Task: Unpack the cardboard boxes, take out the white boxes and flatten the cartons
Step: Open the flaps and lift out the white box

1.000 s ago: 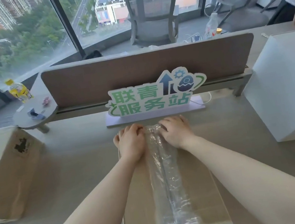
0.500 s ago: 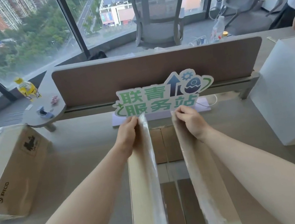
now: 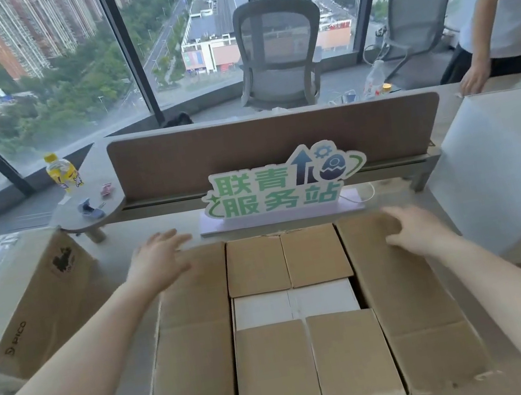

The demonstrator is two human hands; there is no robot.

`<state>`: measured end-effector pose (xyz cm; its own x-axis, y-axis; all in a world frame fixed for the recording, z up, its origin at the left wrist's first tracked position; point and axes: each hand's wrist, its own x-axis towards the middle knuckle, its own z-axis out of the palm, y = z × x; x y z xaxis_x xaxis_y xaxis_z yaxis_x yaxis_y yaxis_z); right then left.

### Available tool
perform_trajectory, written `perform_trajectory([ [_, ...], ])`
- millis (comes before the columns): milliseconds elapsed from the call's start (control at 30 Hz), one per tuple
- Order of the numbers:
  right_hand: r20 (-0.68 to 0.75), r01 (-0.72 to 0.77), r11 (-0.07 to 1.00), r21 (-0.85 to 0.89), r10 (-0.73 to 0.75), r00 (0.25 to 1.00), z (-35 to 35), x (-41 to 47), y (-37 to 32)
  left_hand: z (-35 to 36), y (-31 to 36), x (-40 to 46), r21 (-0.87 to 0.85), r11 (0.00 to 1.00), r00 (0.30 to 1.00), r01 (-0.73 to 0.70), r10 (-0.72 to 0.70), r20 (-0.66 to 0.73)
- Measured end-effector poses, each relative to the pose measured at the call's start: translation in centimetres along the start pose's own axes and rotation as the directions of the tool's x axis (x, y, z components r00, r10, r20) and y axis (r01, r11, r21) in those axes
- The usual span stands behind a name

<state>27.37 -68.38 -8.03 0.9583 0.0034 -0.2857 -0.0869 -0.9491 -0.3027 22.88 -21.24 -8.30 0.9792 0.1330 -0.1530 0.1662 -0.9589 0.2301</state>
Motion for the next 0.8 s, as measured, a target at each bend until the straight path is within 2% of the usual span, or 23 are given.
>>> perform_trajectory([
  [33, 0.029, -0.015, 1.000, -0.008, 0.015, 0.999, 1.3, -0.5, -0.2, 0.6, 1.0, -0.4, 0.025, 0.999, 0.998, -0.041, 0.039, 0.057],
  [100, 0.088, -0.041, 0.997, 0.063, 0.035, 0.995, 4.0, -1.7, -1.1, 2.8, 3.1, -1.1, -0.067, 0.996, 0.984, -0.060, 0.070, 0.166],
  [167, 0.185, -0.076, 0.954, 0.290, 0.022, 0.983, 6.2, -2.7, -2.6, 4.7, 5.2, -1.7, -0.224, 0.975, 0.969, 0.004, 0.051, 0.240],
  [200, 0.223, -0.093, 0.892, 0.443, -0.009, 0.975, 7.0, -3.3, -3.5, 5.6, 6.0, -2.1, -0.328, 0.943, 0.964, 0.048, 0.042, 0.263],
  [267, 0.246, -0.108, 0.744, 0.659, -0.078, 0.966, 8.3, -4.2, -4.7, 7.0, 6.9, -2.4, -0.481, 0.871, 0.963, 0.099, 0.037, 0.265],
  [367, 0.207, -0.076, 0.690, 0.720, -0.108, 0.972, 9.4, -4.6, -5.0, 8.0, 7.2, -2.9, -0.511, 0.855, 0.974, 0.092, 0.030, 0.225],
  [567, 0.210, -0.047, 0.777, 0.627, -0.111, 0.971, 9.4, -6.0, -4.3, 8.3, 6.2, -4.3, -0.420, 0.907, 0.968, 0.013, 0.094, 0.233],
  [633, 0.197, -0.046, 0.822, 0.567, -0.081, 0.977, 9.2, -6.0, -4.1, 8.1, 6.1, -4.7, -0.336, 0.942, 0.971, 0.006, 0.075, 0.225],
  [733, 0.116, -0.019, 0.944, 0.328, -0.021, 0.993, 8.5, -6.1, -4.4, 7.2, 6.5, -5.5, -0.152, 0.988, 0.993, -0.024, 0.041, 0.111],
  [800, 0.039, 0.006, 0.986, 0.164, -0.012, 0.999, 8.3, -6.5, -4.6, 6.9, 6.8, -6.0, -0.043, 0.996, 0.997, -0.080, 0.080, -0.007],
])
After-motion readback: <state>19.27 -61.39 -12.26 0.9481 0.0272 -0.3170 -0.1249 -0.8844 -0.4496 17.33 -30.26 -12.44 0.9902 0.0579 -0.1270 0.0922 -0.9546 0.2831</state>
